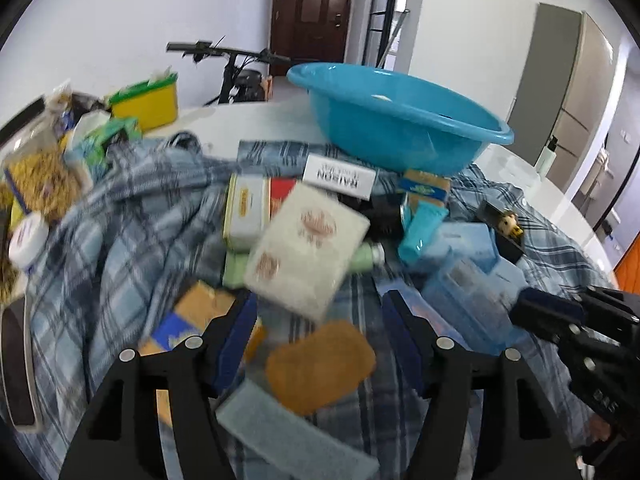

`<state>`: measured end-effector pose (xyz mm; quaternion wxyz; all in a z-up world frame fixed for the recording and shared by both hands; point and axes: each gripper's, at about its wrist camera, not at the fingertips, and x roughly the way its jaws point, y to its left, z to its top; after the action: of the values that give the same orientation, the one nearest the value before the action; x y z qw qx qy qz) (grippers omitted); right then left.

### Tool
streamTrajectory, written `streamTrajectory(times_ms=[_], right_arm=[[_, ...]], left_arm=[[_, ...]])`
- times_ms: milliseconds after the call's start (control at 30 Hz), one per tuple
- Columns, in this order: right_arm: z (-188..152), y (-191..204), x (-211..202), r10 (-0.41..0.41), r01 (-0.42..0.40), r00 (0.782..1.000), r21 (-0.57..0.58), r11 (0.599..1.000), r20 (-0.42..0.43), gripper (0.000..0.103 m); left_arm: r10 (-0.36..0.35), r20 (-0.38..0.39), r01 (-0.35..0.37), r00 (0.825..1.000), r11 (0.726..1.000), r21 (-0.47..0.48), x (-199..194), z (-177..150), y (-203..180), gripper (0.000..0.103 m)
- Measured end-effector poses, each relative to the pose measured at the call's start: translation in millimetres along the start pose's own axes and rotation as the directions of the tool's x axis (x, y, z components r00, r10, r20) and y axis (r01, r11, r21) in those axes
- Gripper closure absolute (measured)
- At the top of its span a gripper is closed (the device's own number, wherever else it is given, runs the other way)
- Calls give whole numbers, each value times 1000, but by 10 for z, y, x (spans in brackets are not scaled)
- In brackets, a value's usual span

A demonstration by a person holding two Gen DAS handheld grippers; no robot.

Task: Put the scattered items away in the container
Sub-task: 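Grasp a white paper packet with the left tool while the right tool grasps a blue wipes packet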

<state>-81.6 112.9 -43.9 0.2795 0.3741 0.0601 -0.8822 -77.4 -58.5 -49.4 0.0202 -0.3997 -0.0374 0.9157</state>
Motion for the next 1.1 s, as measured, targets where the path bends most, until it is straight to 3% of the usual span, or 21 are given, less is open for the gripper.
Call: streamTrajectory(times_ms=[167,367,467,600,733,833,967,1100], right_arm=[[15,-3,12,6,-6,1000,-2,1000,-5,93],[47,-3,65,15,-15,1000,1,1000,-16,92],[61,-2,96,10,-10,1000,-1,1000,-22,85],[65,-35,161,29,-28,999,20,999,-42,60],[38,-34,253,44,-43,997,22,999,-69,58],[17,-25,323,52,-51,995,20,999,-85,58],[23,-49,361,71,-68,994,38,997,-81,58],[31,-26,349,45,-45,996,6,999,-79,66]], left_arm=[[-9,-49,13,999,997,82,232,142,-49,36],[7,-48,-1,999,992,127,373,201,-83,36],[5,-44,0,999,994,112,404,229,-30,36],[18,-35,-15,999,995,96,401,303,72,36],[-20,-61,26,998,995,98,448,343,147,31],[10,-56,-1,998,989,147,493,324,95,30],[-4,-46,11,999,991,135,516,310,103,30],[-1,-30,4,1000,995,104,484,325,174,51]])
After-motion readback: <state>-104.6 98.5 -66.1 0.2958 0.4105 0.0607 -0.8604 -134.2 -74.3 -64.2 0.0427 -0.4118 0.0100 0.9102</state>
